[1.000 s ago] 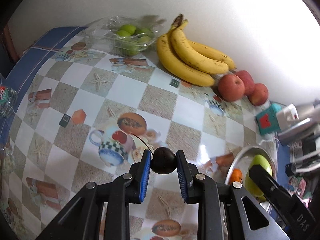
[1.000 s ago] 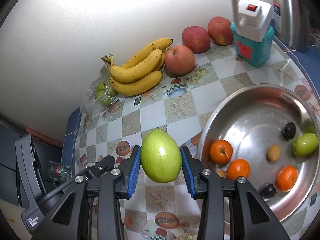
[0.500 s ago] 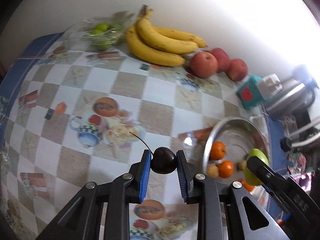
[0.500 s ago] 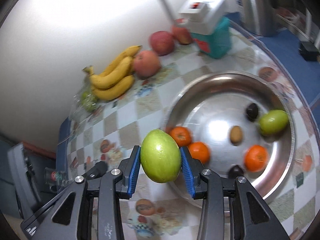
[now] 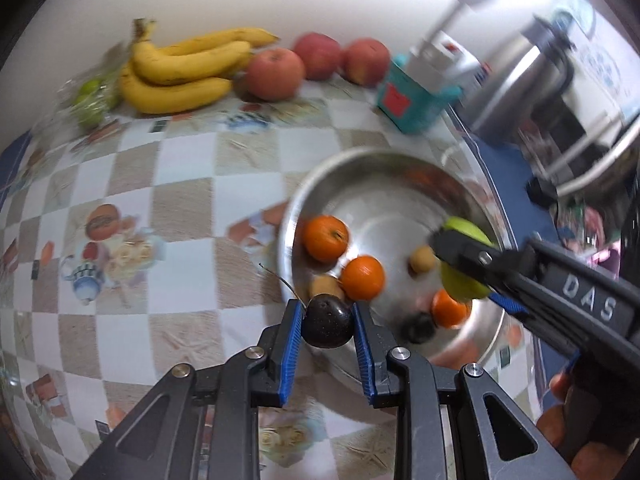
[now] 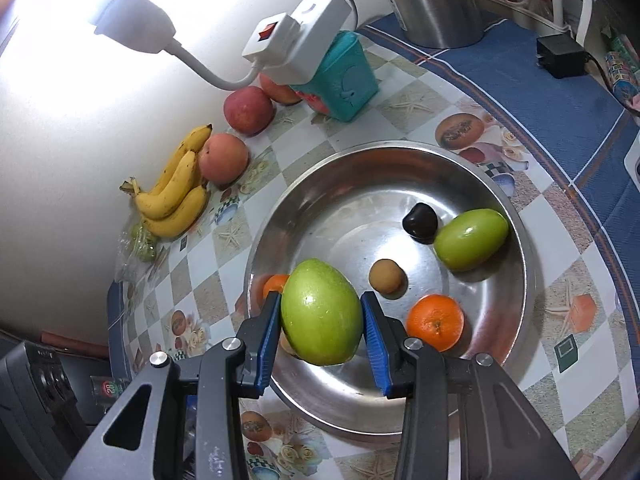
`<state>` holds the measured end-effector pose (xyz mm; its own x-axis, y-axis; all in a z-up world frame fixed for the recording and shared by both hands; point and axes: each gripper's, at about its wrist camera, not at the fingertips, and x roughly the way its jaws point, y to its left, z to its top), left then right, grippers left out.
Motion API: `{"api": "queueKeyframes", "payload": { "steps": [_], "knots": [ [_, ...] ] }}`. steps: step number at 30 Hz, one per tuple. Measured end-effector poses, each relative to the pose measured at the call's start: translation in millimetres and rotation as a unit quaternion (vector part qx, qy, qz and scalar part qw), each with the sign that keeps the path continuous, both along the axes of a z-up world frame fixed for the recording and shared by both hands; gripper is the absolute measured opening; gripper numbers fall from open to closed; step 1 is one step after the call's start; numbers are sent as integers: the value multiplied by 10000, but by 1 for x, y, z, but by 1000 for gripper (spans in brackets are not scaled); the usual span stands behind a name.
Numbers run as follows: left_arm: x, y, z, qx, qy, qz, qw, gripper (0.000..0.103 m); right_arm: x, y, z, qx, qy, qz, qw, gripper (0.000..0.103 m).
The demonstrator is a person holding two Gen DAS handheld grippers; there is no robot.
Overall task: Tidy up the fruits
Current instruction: 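Carry the green mango and dark plum over the steel basin, then lower both fruits into the basin and open both grippers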
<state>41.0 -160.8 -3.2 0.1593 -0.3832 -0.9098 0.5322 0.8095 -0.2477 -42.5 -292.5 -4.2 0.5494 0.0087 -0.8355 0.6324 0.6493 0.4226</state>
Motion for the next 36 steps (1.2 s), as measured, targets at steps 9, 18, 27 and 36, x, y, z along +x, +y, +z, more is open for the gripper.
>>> {"api": "queueKeyframes", "payload": {
  "steps": [9, 18, 27, 36],
  "knots": [
    [-7, -13, -10, 126, 79, -212, 9997, 28, 5, 3, -5, -113, 203, 79, 9997, 41],
    [-6, -14, -16, 173, 147, -203, 9995, 28, 8, 5, -11, -123, 384, 135, 9991, 41],
    [-5, -15, -20, 173, 287, -212, 9992, 28, 13, 8, -21, -120, 619, 225, 9978, 42],
    [-2, -13, -21, 143, 386, -140, 9991, 29, 17, 12, -28, -198, 916, 321, 9951, 42]
  ]
}}
